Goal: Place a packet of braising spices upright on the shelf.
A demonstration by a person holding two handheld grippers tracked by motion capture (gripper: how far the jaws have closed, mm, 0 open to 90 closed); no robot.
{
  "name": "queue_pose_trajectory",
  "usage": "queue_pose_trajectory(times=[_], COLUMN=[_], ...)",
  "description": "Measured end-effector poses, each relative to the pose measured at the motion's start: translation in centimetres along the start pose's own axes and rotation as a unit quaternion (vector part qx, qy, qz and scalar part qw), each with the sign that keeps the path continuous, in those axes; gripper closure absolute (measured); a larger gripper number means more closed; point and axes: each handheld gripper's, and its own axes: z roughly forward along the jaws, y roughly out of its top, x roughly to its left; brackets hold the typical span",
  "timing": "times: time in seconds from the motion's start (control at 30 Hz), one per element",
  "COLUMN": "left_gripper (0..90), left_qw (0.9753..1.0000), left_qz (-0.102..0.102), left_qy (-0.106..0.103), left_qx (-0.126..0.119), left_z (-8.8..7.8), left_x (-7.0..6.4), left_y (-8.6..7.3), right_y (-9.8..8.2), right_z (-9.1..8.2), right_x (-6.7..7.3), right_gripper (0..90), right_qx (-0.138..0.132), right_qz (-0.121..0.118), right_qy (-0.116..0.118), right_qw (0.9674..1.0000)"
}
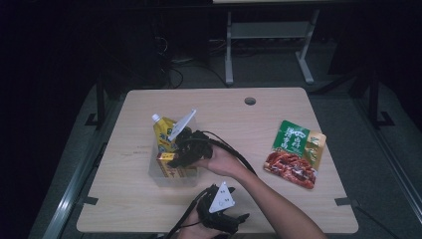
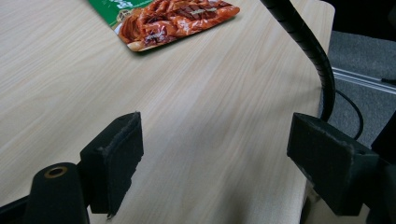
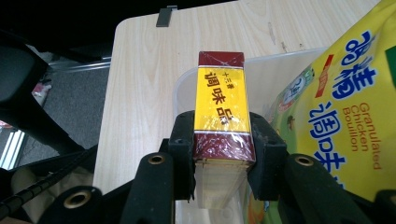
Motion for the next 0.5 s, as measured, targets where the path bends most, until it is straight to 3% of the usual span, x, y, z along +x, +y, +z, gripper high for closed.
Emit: queue_pose_trajectory(times=[0.5], left_gripper=[18.0], left_qw=[1.0], left_qz=[-0.006], left_qy=[0.001], left_qx=[0.0], left_z=[0.0], left_x=[-0.11], left_y=[-0.03], right_y=[-0.11], right_z=[0.76], right_x=[0.18], right_gripper=[64.6], right_qx=[0.019], right_qz=[-0.001], right_qy=[-0.003], right_qw=[0.9998])
